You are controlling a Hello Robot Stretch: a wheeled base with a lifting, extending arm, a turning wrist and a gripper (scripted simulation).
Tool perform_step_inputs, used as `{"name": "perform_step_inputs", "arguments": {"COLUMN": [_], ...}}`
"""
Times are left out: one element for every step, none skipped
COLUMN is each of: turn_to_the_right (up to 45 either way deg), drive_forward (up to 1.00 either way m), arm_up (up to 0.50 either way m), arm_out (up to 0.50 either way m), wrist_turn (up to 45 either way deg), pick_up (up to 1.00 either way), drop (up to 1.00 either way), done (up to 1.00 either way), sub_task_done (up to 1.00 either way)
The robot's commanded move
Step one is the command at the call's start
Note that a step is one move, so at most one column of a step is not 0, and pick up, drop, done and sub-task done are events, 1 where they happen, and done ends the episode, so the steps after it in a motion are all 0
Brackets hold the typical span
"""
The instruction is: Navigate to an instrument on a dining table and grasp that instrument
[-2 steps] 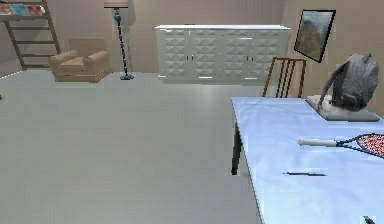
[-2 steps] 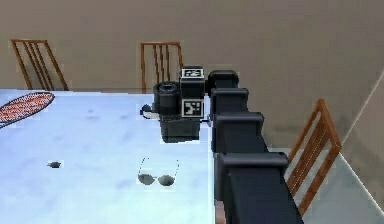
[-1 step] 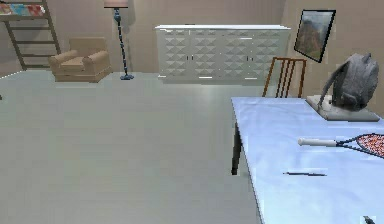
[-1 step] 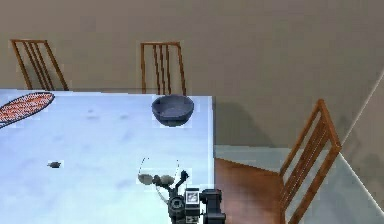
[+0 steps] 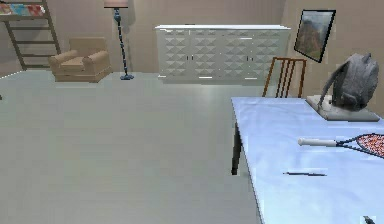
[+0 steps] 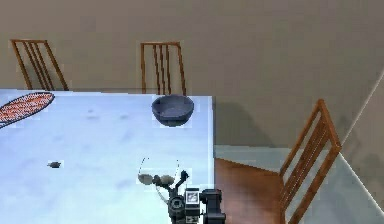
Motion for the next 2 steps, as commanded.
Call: {"name": "perform_step_inputs", "arguments": {"turn_to_the_right": [0.0, 0.0], "drive_forward": [0.0, 0.0], "arm_up": [0.1, 0.0], "arm_out": [0.0, 0.0], "wrist_turn": [0.0, 0.0], "pick_up": [0.0, 0.0], "drop": [0.0, 0.0], "done": [0.0, 1.0], "sub_task_done": [0.0, 0.0]}}
